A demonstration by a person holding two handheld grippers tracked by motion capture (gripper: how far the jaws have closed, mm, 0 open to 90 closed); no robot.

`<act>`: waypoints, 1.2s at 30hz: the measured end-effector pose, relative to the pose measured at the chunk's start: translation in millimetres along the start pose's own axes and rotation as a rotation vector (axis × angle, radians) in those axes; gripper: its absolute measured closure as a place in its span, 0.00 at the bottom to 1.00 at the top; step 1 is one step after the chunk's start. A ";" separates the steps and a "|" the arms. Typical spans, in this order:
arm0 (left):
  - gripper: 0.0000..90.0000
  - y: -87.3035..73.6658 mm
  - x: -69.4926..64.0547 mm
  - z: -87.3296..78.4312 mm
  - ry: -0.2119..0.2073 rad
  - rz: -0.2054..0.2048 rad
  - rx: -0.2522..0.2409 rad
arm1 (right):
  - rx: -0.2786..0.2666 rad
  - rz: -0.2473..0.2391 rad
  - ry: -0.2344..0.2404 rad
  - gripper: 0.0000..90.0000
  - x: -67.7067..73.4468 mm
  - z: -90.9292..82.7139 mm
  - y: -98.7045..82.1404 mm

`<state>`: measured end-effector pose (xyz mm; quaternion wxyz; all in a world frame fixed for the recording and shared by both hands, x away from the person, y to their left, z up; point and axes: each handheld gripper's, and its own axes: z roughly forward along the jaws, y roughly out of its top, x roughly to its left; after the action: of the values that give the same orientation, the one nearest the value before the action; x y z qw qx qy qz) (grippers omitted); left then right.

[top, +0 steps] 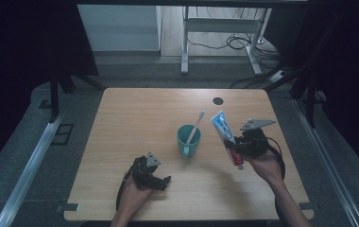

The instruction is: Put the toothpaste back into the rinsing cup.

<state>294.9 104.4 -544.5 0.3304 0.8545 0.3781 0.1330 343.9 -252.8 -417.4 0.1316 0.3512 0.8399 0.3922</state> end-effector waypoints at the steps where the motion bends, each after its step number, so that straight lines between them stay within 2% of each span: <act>1: 0.02 0.0 0.0 0.0 0.000 0.000 0.000 | -0.012 -0.002 0.003 0.80 0.7 0.0 1.0; 14: 0.02 -0.1 -0.1 0.3 0.001 -0.001 -0.003 | -0.116 -0.005 0.035 0.79 10.3 5.6 13.5; 22: 0.02 -0.1 -0.1 0.3 0.000 -0.001 -0.004 | -0.151 -0.009 0.049 0.79 11.1 11.7 20.5; 36: 0.02 -0.1 -0.1 0.1 0.001 -0.001 -0.002 | -0.228 -0.012 0.045 0.80 14.2 14.4 37.4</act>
<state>294.9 104.4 -544.7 0.3309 0.8541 0.3784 0.1335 359.0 -218.1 -398.0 0.1538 0.3202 0.7947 0.4922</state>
